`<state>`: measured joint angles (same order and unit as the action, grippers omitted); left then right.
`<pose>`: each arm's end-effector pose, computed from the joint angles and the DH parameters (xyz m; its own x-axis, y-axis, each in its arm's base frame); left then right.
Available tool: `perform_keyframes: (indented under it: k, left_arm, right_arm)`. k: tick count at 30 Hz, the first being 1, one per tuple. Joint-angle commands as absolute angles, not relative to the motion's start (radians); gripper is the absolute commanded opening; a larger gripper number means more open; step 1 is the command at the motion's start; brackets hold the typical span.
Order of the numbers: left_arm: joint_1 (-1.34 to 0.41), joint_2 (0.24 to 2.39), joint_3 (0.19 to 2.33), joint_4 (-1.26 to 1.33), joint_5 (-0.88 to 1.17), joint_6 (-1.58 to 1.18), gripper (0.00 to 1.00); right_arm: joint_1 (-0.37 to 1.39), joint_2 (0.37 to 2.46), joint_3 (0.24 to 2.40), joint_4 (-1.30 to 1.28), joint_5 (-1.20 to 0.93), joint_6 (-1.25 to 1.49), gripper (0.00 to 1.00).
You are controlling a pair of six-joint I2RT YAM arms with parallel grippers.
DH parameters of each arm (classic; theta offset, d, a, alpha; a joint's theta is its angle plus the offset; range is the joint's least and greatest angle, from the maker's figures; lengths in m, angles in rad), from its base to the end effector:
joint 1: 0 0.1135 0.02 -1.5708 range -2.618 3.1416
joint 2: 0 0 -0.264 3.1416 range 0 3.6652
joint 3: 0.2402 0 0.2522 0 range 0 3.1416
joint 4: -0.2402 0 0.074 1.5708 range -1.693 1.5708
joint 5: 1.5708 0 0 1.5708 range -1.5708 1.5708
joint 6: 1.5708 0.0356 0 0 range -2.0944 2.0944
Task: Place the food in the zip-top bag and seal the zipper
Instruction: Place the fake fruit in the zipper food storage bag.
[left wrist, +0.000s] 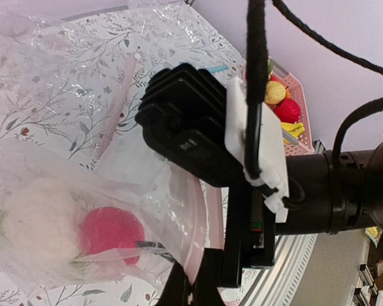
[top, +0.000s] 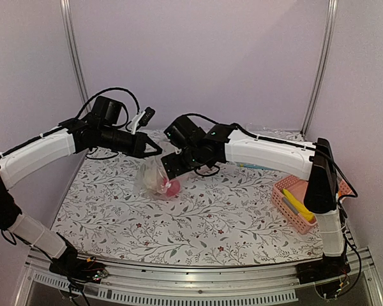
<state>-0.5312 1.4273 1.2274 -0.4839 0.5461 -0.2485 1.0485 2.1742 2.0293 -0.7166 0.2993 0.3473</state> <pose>0.2624 -0.1756 0.3190 -0.7198 0.1791 -0.6707 0.6221 0.5952 -0.5087 0.2542 0.4205 0.2729 -0.6052 -0.3995 -0.6886 -0.5598 0.8286 0.0113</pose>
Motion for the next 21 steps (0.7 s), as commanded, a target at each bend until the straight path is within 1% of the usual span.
perform_keyframes:
  k: [1, 8, 13, 17, 21]
  left_arm:
    - [-0.54, 1.431, 1.218, -0.471, 0.552, -0.252, 0.0]
    - [-0.54, 1.431, 1.218, -0.471, 0.545, -0.252, 0.0]
    - [-0.54, 1.42, 1.211, -0.473, 0.481, -0.253, 0.0]
    - [-0.538, 1.42, 1.211, -0.48, 0.449, -0.253, 0.0]
    - [-0.538, 1.429, 1.212, -0.48, 0.444, -0.259, 0.0]
  right_arm:
    - [1.043, 2.188, 2.036, -0.717, 0.293, 0.347, 0.86]
    - [1.043, 2.171, 2.034, -0.717, 0.284, 0.342, 0.83]
    - [1.042, 2.128, 2.015, -0.707, 0.244, 0.335, 0.83]
    - [1.042, 2.058, 1.958, -0.666, 0.216, 0.318, 0.85]
    - [1.044, 1.958, 1.852, -0.576, 0.158, 0.288, 0.88]
